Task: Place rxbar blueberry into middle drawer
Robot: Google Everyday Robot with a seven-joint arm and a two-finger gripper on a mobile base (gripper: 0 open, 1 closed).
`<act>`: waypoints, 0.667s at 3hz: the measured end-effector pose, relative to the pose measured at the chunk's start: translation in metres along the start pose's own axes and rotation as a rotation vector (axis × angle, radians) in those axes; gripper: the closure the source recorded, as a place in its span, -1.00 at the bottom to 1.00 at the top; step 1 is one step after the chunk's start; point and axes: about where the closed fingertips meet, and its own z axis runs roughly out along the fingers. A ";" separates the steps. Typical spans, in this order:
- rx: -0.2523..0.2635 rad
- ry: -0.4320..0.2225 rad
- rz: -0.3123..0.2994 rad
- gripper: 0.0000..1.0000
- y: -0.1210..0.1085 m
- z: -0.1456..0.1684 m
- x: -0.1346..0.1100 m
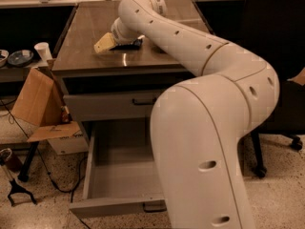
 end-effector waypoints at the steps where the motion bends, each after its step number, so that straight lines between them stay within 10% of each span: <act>1: -0.009 0.090 0.046 -0.50 -0.004 0.004 0.013; 2: -0.015 0.129 0.075 -0.04 -0.008 0.001 0.019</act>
Offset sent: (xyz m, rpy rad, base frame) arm -0.0048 -0.0369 -0.0148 -0.0189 0.2387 -0.0856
